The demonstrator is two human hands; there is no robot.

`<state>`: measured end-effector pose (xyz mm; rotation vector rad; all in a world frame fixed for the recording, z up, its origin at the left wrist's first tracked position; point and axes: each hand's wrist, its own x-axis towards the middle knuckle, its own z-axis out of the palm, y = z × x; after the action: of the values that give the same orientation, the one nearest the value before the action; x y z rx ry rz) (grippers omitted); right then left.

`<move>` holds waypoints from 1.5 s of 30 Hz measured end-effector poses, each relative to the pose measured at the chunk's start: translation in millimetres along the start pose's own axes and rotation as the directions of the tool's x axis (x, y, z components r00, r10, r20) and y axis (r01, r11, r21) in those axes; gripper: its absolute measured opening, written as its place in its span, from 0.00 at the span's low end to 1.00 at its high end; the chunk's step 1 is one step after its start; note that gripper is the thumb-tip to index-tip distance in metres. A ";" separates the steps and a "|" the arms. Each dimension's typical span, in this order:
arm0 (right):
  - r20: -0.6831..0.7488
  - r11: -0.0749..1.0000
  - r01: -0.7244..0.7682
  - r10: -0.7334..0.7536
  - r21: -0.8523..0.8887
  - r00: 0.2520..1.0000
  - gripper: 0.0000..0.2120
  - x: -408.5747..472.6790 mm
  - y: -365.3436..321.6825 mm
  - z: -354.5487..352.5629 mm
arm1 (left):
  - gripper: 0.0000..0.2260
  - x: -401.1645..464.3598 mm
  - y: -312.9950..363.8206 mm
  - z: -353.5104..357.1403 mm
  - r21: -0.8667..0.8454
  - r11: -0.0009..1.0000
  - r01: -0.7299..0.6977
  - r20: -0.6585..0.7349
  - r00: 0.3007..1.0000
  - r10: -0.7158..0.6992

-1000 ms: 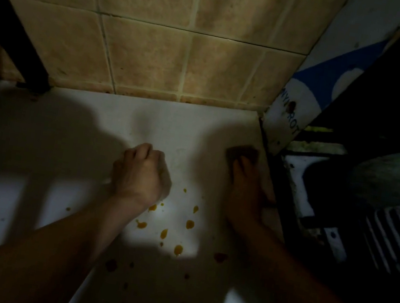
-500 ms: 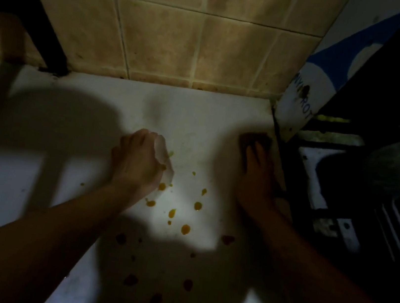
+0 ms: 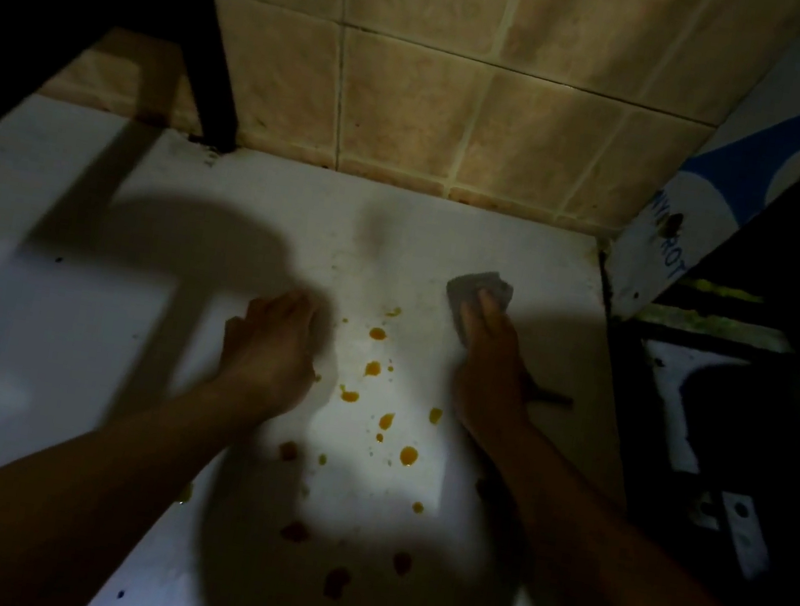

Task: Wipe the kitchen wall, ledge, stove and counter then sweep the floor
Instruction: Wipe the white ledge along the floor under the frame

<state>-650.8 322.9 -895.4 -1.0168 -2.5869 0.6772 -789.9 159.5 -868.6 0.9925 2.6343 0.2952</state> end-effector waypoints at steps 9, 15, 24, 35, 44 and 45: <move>0.066 0.975 0.210 -0.215 0.074 0.974 0.28 -14.4 -24.6 13.9 | 0.15 -4.0 -6.7 1.9 -0.010 1.000 -0.015 -0.027 1.000 0.015; 0.076 0.991 0.134 -0.134 0.004 0.988 0.31 -0.8 -51.7 27.8 | 0.17 -7.9 -14.7 -5.5 -0.070 0.997 0.033 -0.040 0.999 -0.035; 0.090 0.940 0.339 -0.341 0.037 0.936 0.33 -9.5 -51.3 30.5 | 0.06 -23.4 -42.7 -2.3 -0.157 0.986 0.060 -0.183 0.979 -0.088; 0.065 0.853 0.519 -0.521 0.042 0.851 0.26 -51.3 -98.6 52.5 | 0.06 -44.3 -69.9 -7.2 -0.125 0.979 0.158 -0.138 0.975 -0.175; 0.022 0.886 0.459 -0.461 0.059 0.887 0.19 -43.0 -125.4 69.7 | 0.09 -63.4 -71.9 -23.5 -0.184 0.941 0.286 -0.098 0.947 -0.307; 0.061 0.864 0.496 -0.501 0.088 0.863 0.19 -51.5 -126.7 74.5 | 0.09 -65.5 -72.9 -24.2 -0.190 0.934 0.303 -0.084 0.943 -0.323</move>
<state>-716.6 181.8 -897.6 -0.2658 -2.7037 0.6681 -796.0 59.8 -853.7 0.5013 2.7566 0.5087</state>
